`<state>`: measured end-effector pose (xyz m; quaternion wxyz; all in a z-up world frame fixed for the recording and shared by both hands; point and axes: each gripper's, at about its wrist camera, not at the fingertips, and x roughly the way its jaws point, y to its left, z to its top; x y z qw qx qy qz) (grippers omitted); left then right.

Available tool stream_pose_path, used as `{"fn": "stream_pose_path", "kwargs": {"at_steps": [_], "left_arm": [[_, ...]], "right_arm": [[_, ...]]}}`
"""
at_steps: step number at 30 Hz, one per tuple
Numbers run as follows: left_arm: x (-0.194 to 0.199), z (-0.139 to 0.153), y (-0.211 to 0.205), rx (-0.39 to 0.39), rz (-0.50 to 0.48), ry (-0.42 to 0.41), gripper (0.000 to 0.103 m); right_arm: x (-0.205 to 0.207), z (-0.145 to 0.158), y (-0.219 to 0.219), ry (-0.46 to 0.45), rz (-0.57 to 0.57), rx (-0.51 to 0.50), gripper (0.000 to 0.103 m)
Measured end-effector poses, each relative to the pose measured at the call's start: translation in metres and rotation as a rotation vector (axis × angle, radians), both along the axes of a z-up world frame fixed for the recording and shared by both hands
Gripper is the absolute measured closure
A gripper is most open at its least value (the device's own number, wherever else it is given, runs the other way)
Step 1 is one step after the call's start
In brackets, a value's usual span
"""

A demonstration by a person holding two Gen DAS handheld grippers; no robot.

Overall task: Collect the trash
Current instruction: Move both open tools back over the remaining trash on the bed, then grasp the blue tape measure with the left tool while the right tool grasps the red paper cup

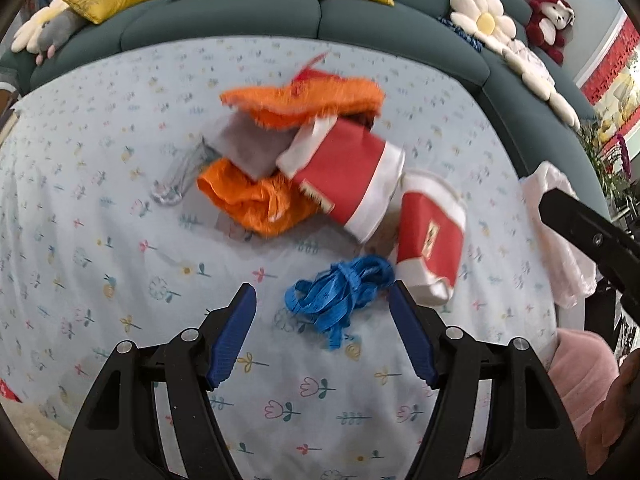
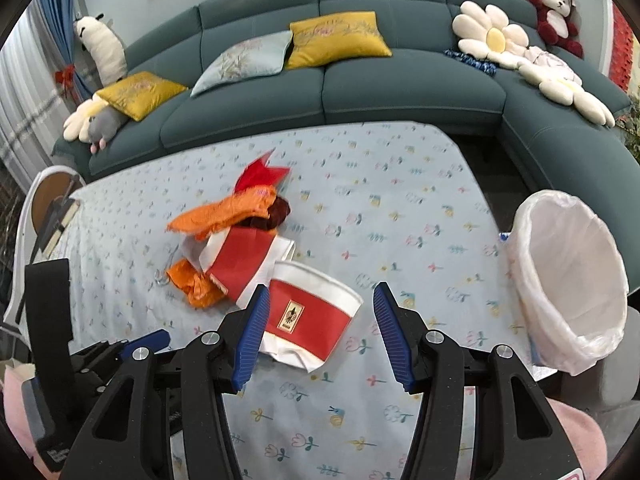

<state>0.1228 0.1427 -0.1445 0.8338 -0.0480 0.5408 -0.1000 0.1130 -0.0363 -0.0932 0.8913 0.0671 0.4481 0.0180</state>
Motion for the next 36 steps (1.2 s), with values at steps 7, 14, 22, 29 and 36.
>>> {"fn": "stream_pose_path", "kwargs": {"at_steps": [7,14,22,29,36], "left_arm": [[0.007,-0.022,-0.006,0.0,-0.029,0.035,0.04],[0.015,-0.034,-0.01,-0.037,-0.041,0.05,0.063],[0.012,-0.033,-0.001,-0.07,-0.005,0.035,0.083],[0.013,-0.029,0.018,-0.057,0.072,0.043,0.085],[0.01,-0.027,0.035,-0.077,0.128,0.049,0.085]], "right_arm": [[0.012,-0.026,0.013,0.06,0.007,-0.012,0.05],[0.022,-0.051,0.024,0.119,0.02,-0.026,0.05],[0.034,-0.069,0.037,0.16,0.036,-0.038,0.05],[0.04,-0.074,0.048,0.167,0.038,-0.051,0.039],[0.032,-0.07,0.04,0.153,0.008,-0.046,0.036]]}}
